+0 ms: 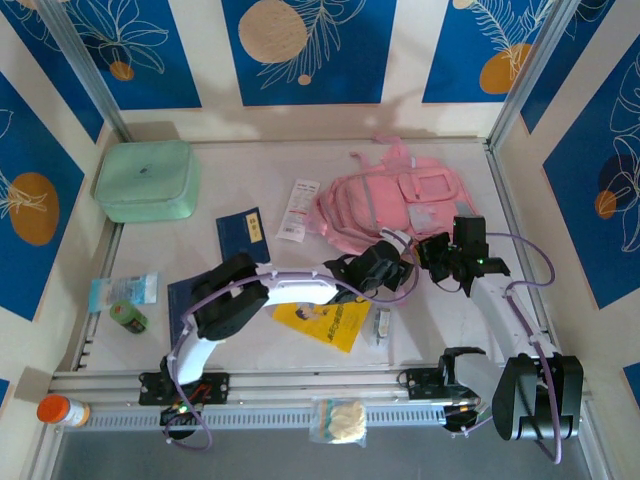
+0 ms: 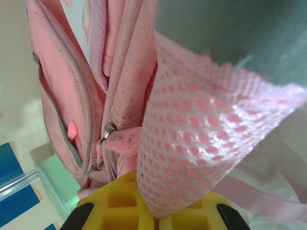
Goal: Pack books, pencil case, and school supplies into a backpack
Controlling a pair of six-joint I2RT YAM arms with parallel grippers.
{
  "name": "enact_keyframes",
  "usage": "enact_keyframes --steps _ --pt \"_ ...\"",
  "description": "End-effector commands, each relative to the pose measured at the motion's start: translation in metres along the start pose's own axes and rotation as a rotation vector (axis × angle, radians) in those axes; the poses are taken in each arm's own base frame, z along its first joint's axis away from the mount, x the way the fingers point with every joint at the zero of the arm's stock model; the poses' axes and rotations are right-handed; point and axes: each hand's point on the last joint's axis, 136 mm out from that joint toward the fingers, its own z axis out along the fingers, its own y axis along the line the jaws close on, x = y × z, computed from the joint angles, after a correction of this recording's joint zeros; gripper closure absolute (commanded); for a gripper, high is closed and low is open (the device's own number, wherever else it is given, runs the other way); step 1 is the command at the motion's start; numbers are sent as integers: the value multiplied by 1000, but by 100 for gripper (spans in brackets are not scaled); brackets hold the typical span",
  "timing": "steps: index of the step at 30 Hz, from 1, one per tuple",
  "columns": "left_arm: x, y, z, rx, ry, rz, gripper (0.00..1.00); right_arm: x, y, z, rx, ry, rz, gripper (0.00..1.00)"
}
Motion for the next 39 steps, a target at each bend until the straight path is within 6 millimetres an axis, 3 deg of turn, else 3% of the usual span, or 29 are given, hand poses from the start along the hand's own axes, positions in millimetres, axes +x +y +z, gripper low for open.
enact_keyframes --steps 1,4,8,14,21,33,39 --pt "-18 5 10 -62 -88 -3 58 14 23 -5 -76 69 -35 100" --pt "-29 7 14 -91 -118 -11 62 15 22 -6 -67 70 -42 100" --pt "-43 7 11 -93 -165 -9 78 16 20 -4 -72 78 -33 100" --pt "-48 10 1 -81 -182 -18 100 12 26 -6 -84 74 -50 100" --pt "-42 21 -15 -58 -149 -38 100 1 32 -10 -84 74 -82 100" --pt "0 96 -51 -154 9 -59 100 -39 47 -20 -124 86 -111 100" --pt "-1 91 -54 -73 49 -58 100 -70 64 -12 -139 47 -137 100"
